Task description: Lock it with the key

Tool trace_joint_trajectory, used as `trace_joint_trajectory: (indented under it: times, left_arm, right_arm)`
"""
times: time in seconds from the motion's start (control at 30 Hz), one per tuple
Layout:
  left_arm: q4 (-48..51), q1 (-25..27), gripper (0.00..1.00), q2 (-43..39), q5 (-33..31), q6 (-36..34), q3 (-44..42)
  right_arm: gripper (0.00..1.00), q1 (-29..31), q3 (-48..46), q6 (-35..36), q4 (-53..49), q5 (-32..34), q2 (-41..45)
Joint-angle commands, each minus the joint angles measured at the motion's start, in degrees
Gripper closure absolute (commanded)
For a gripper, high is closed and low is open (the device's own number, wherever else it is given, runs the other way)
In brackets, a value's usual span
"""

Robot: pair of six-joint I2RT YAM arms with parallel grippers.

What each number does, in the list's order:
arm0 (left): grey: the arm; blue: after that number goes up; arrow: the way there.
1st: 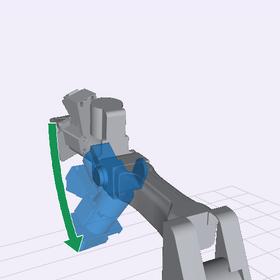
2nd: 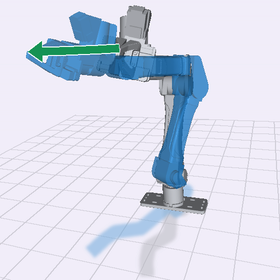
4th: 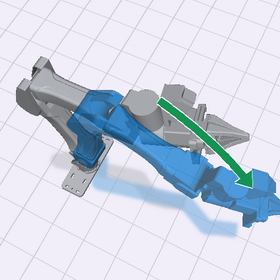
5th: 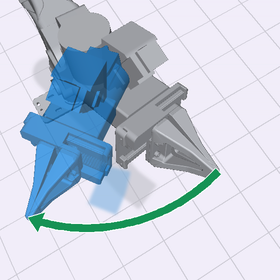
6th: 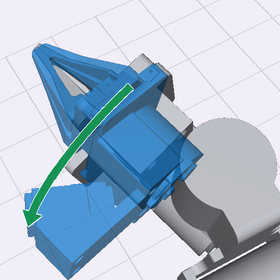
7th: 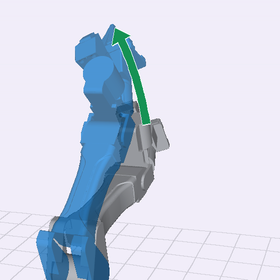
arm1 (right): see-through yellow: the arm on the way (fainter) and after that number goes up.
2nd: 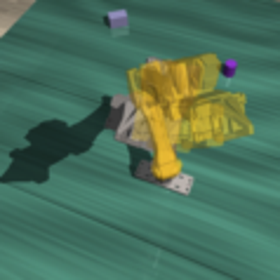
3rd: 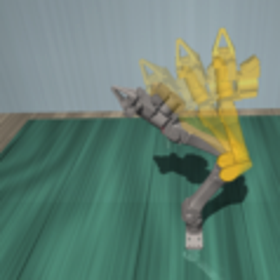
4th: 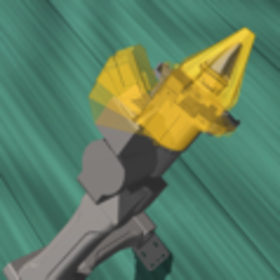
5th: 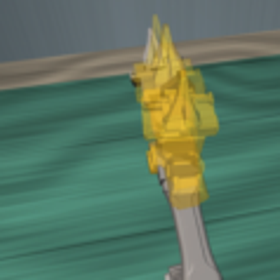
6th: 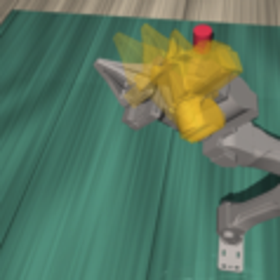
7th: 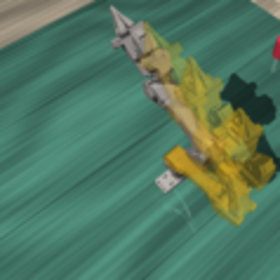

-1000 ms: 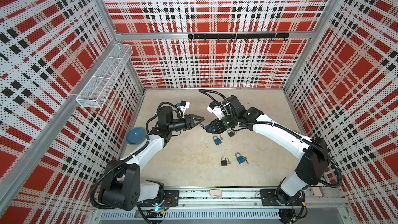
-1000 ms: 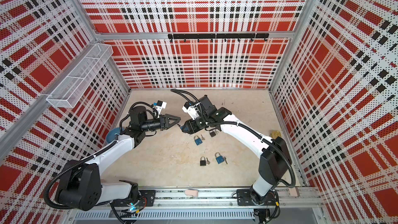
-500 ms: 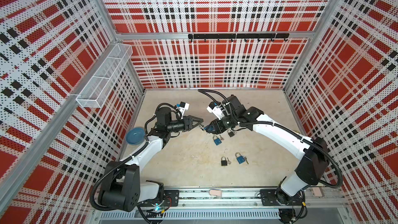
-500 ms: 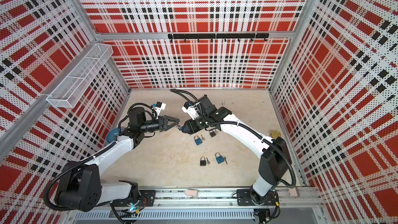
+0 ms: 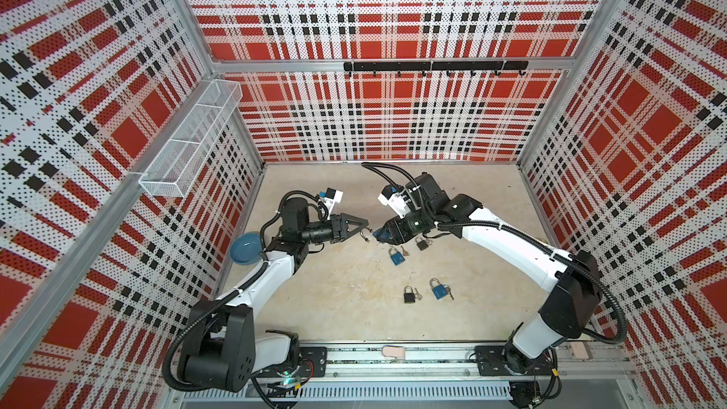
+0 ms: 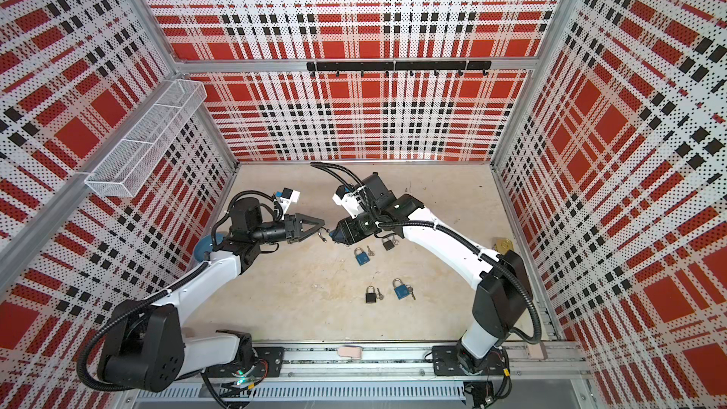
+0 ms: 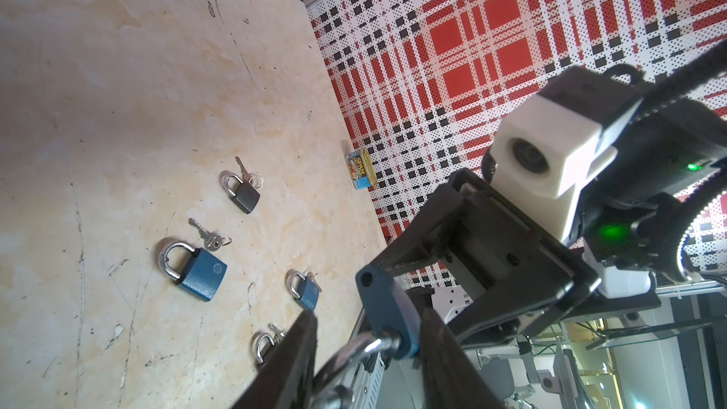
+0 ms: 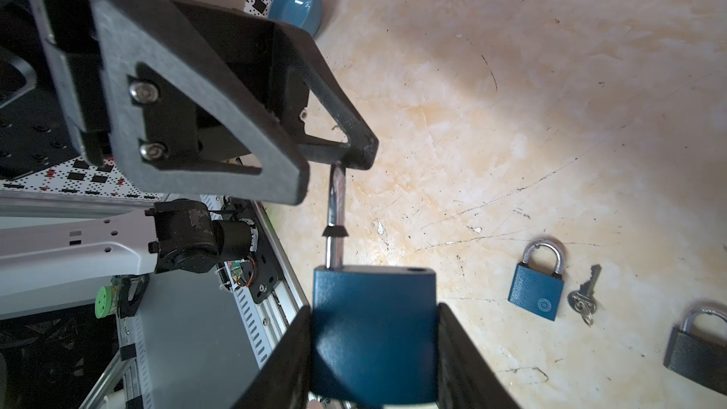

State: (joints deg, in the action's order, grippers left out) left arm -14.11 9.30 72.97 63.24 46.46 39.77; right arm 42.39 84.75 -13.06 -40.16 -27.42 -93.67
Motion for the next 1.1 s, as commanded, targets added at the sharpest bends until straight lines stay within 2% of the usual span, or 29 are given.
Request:
trace_joint_trajectory:
  times: [0.0,0.77,0.9,1.07]
  left_arm:
    - [-0.46,-0.14,0.55,-1.35,3.58,0.48,-0.67]
    - [-0.43,-0.28,0.65,-0.75,5.87,0.10,-1.71]
    - [-0.55,-0.37,0.69,-0.63,5.30,0.13,-1.62]
    - [-0.61,-0.36,0.79,-0.32,4.44,0.21,-1.55]
  right_arm:
    - [0.87,0.06,2.84,1.41,4.13,0.05,1.87]
    - [0.87,0.03,3.63,1.37,3.69,0.09,1.94]
    - [0.88,-0.02,3.73,1.37,3.60,-0.01,1.83]
    - [0.88,0.00,3.58,1.46,3.51,-0.21,1.66]
